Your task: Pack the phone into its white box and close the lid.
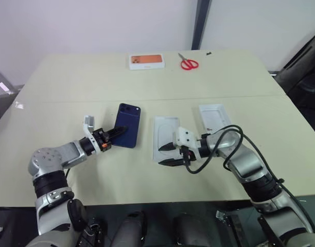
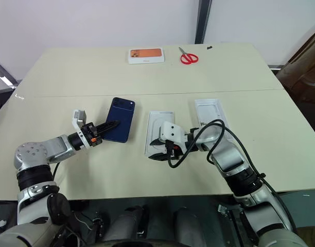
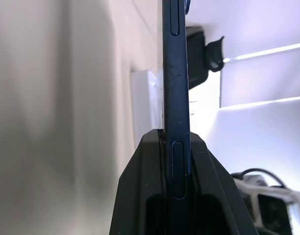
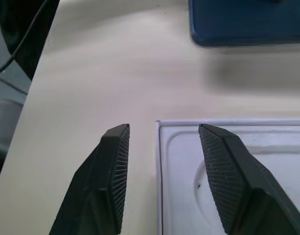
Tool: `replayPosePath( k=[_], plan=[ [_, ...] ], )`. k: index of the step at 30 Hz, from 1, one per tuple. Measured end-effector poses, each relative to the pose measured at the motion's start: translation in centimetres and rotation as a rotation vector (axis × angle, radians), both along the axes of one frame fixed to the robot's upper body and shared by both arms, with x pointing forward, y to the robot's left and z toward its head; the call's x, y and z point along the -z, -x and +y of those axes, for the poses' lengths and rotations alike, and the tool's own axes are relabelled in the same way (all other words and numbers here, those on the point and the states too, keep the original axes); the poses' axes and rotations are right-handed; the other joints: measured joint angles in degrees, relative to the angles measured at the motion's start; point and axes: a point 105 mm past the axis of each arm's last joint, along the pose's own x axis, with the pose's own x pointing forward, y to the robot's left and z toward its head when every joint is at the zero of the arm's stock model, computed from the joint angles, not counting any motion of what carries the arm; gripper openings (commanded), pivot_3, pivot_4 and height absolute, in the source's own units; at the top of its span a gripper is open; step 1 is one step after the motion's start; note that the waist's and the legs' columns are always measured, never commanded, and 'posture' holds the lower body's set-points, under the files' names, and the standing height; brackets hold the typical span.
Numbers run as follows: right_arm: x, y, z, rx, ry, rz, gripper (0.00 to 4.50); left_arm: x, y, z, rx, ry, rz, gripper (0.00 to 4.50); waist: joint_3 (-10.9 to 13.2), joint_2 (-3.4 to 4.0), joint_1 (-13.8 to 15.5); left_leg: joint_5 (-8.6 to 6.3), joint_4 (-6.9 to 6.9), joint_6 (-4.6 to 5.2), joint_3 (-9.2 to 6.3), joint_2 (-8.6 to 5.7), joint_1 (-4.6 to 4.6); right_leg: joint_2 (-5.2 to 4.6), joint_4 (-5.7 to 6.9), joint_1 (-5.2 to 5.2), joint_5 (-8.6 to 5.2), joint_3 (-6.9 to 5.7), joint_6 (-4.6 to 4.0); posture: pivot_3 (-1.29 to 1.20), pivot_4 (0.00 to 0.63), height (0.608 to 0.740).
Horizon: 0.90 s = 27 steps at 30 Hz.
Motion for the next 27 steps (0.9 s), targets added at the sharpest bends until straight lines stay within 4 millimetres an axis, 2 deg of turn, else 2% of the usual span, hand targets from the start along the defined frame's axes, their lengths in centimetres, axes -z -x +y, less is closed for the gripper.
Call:
replayPosePath(
  k=[4,7,10,21,27],
  plan=[
    [0.8,0.3,-0.6,-0.006,0.027,-0.023,2.32,-0.2,0.0,-0.2,0.000,-0.013,-0.011,0.00,0.05,-0.07,0.17,0.00,0.03,-0.01,0.00,0.00,0.00,-0.01,-0.01,0.03,0.00,0.00,0.00,0.00,0.150,0.734],
    [1.2,0.5,-1.0,-0.002,0.033,-0.031,1.55,-0.2,0.0,-0.2,-0.002,-0.013,-0.011,0.00,0.07,-0.10,0.13,0.01,0.03,-0.01,0.00,0.00,0.00,0.00,-0.01,0.03,0.00,0.00,0.00,0.00,0.150,0.734],
    [1.2,0.5,-1.0,-0.004,0.030,-0.046,0.11,-0.3,0.0,-0.2,-0.001,-0.012,-0.014,0.00,0.08,-0.10,0.13,0.01,0.02,-0.01,0.00,0.00,0.00,0.00,-0.01,0.03,0.00,0.00,0.00,0.00,0.150,0.734],
    [1.6,0.1,-1.3,-0.017,0.069,-0.123,0.05,-0.4,-0.1,-0.6,0.009,-0.015,-0.013,0.00,0.07,-0.11,0.13,0.01,0.03,-0.02,0.00,0.00,0.02,0.00,-0.01,0.06,0.00,-0.01,0.00,0.00,0.150,0.734],
    [1.5,0.1,-0.6,-0.025,0.057,-0.117,0.05,-1.6,-0.6,-2.2,0.034,0.028,-0.043,0.00,0.08,-0.13,0.12,0.02,0.04,-0.03,0.00,0.00,0.02,0.00,-0.01,0.05,0.00,-0.01,0.00,0.00,0.150,0.734]
  ],
)
